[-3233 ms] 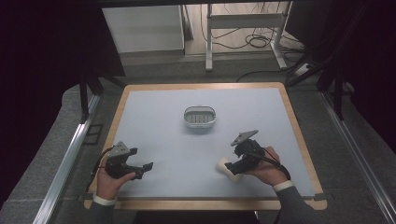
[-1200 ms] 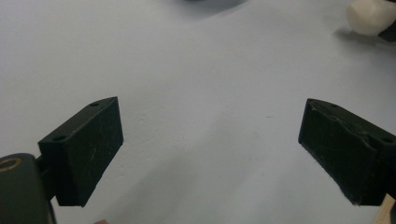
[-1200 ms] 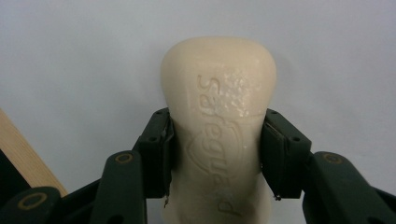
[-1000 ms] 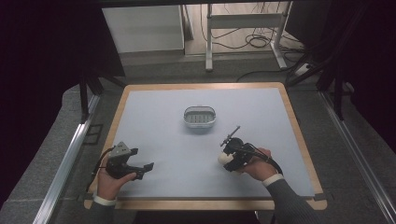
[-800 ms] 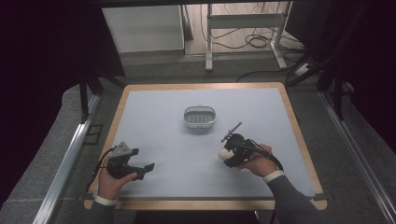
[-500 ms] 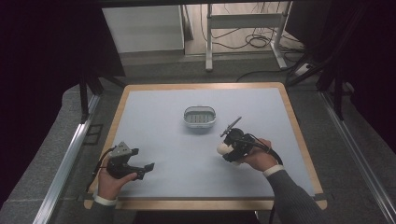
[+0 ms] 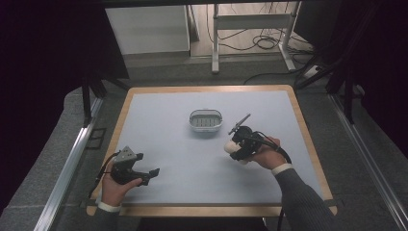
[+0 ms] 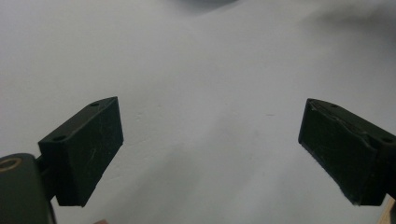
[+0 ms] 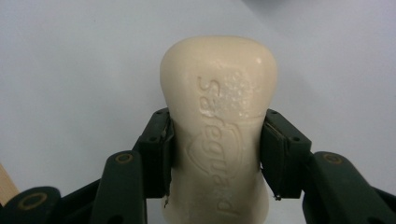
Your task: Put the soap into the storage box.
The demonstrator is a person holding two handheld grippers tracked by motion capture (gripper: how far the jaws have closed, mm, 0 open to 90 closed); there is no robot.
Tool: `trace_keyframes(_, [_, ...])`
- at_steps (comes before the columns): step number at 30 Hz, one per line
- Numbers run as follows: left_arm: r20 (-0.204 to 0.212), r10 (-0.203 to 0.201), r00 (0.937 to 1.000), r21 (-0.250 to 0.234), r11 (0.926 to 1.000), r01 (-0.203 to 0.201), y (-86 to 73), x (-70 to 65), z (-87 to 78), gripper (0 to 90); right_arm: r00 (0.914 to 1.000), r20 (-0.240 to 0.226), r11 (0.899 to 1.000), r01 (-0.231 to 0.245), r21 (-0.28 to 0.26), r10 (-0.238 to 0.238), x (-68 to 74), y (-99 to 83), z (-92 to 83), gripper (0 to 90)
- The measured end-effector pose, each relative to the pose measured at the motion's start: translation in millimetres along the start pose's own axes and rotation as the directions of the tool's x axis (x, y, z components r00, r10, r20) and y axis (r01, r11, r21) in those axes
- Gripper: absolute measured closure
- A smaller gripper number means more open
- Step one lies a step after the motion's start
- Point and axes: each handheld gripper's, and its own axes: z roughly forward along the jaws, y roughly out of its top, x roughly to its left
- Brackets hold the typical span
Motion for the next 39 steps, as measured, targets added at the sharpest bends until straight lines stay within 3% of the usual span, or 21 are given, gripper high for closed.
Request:
trace_keyframes(7, [0.001,-0.002,1.0,0.001,1.0,0.002,0.0,-0.1,0.3,7.0,0.9998,0.0,1.0,0.02,-0.023,-0.02,-7.5,4.4,-3.8,49.5])
trace_keyframes(31, [0.001,0.004,1.0,0.008,1.0,-0.004,-0.2,0.1,1.3,6.9,1.0,-0.001,1.0,0.004,-0.031,-0.004,-34.1,26.4,-2.4,49.6])
trace_keyframes(39, [0.001,0.005,1.0,0.01,0.9999,-0.005,-0.4,-0.2,1.9,6.9,0.9995,0.01,0.999,0.031,-0.023,-0.031,-36.5,36.3,-4.8,49.6])
